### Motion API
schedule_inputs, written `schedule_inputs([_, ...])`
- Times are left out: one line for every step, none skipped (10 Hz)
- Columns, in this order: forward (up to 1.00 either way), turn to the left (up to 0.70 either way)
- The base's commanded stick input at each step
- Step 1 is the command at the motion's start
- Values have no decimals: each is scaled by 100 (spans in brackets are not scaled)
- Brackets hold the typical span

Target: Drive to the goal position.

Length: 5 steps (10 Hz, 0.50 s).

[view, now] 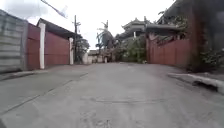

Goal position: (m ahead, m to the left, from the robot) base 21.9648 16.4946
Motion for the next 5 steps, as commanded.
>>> schedule_inputs([100, -21])
schedule_inputs([100, -21])
schedule_inputs([100, -21])
schedule_inputs([100, -21])
schedule_inputs([100, -21])
